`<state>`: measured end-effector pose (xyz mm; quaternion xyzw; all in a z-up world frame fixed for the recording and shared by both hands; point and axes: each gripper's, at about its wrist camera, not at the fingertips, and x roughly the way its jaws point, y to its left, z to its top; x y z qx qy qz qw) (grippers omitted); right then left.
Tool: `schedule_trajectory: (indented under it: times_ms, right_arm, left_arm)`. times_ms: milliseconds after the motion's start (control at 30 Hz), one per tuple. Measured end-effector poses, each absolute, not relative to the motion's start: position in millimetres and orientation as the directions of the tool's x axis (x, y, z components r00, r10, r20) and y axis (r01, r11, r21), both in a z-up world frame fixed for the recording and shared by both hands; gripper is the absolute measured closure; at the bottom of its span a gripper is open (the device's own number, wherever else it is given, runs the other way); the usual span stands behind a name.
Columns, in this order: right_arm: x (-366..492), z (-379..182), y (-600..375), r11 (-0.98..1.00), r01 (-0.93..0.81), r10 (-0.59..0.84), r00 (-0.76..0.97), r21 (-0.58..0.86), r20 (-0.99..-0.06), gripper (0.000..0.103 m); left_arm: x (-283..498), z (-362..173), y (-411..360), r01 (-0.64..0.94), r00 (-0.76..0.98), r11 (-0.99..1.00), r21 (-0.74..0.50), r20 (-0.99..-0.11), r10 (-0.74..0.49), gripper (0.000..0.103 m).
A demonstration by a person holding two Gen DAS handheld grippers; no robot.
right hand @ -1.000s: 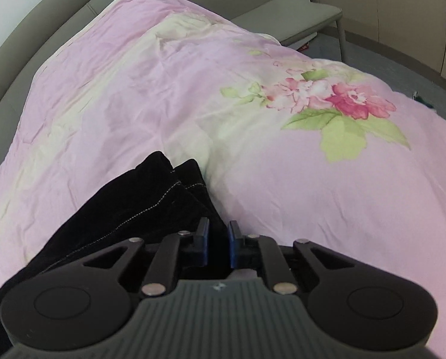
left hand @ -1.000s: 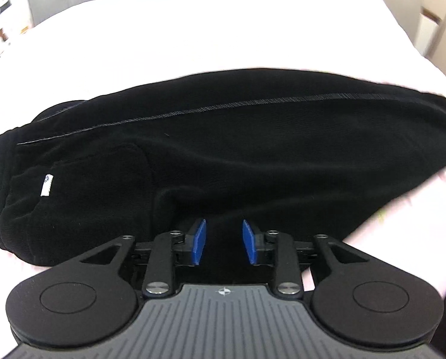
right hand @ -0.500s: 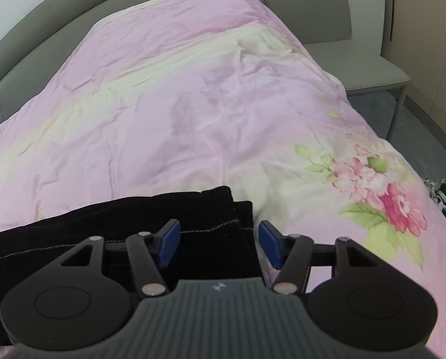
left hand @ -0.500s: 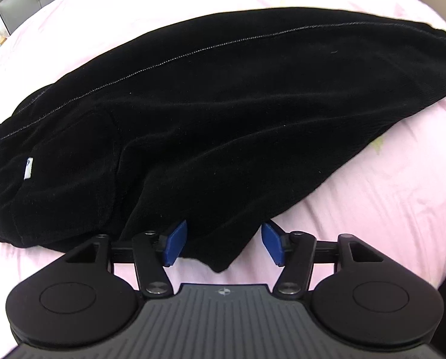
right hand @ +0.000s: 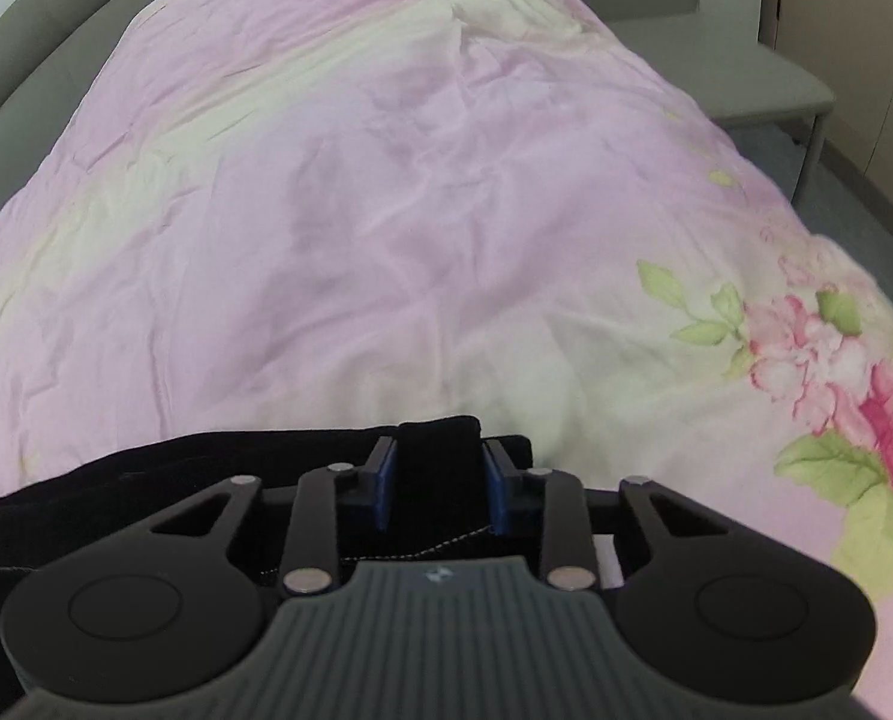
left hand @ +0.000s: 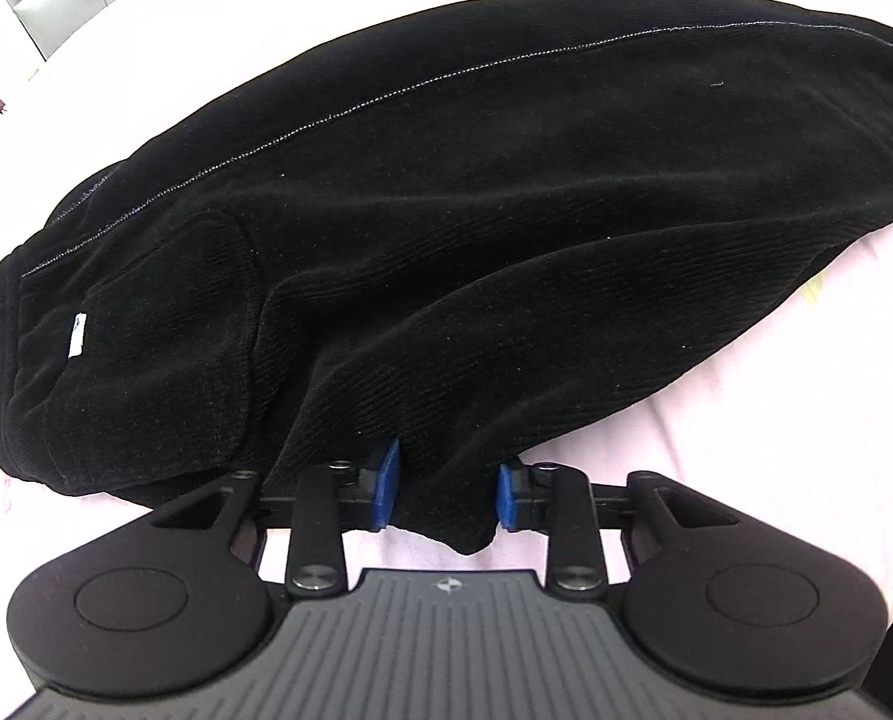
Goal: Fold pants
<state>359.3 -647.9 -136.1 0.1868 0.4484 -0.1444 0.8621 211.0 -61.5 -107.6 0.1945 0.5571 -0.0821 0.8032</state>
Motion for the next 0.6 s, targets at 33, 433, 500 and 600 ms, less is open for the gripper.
schedule_trajectory:
  times_ms: [33, 433, 500, 600]
  right_arm:
    - [361.1, -128.4, -649.2, 0.889, 0.418, -0.106, 0.581, 0.184, -0.807, 0.102]
    - [363.4, -148.9, -688.2, 0.834, 0.551, -0.279, 0.461, 0.025, -0.843, 0.103]
    - [347.7, -149.0, -707.9, 0.804, 0.567, -0.163, 0.497, 0.177, -0.852, 0.103]
    - [323.7, -132.5, -705.1, 0.826, 0.518, -0.115, 0.54, 0.221, -0.834, 0.098]
  left_arm:
    - [208.8, -107.9, -63.2, 0.356, 0.368, 0.906, 0.228, -0.925, 0.089, 0.072]
    - [197.2, -106.3, -61.0, 0.383, 0.347, 0.897, 0.219, -0.934, 0.079, 0.083]
    - [195.8, -104.9, -60.9, 0.39, 0.348, 0.895, 0.217, -0.935, 0.075, 0.083]
    - [201.5, -114.7, -50.2, 0.387, 0.351, 0.896, 0.216, -0.933, 0.074, 0.083]
